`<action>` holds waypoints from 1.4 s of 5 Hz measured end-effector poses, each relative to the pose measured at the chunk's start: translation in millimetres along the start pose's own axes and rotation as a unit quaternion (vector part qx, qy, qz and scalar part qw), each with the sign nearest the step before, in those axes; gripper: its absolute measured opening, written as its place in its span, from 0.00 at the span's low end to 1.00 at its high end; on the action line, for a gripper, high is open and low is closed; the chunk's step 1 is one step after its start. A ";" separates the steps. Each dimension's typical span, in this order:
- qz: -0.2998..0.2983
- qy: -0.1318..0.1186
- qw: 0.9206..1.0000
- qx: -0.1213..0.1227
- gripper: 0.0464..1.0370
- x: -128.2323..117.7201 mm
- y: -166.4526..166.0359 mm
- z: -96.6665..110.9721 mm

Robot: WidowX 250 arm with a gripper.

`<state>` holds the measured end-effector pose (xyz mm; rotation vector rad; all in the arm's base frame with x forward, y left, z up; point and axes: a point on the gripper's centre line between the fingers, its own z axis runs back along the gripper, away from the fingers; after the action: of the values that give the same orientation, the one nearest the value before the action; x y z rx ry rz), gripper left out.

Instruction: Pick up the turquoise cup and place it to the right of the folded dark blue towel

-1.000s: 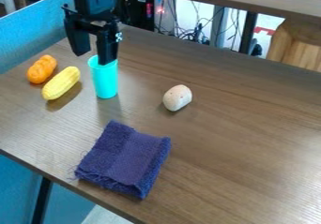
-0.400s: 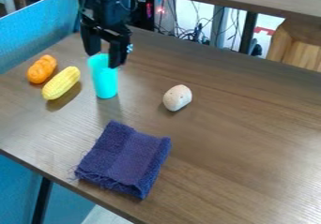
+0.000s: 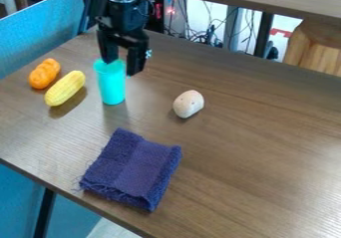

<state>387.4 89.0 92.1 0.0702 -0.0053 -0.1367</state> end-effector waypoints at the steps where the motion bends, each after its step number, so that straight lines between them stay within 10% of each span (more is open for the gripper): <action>1: 0.012 0.029 0.999 0.013 0.96 -1.5 4.9 -13.2; 3: 0.014 0.063 0.997 0.040 0.92 -6.4 2.5 -28.6; 5: 0.002 0.058 0.998 0.019 0.35 -11.7 -5.6 -23.3; 7: 0.002 0.049 0.997 0.052 0.04 -21.5 0.7 9.8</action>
<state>366.1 92.0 102.0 0.1816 0.0862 -0.1288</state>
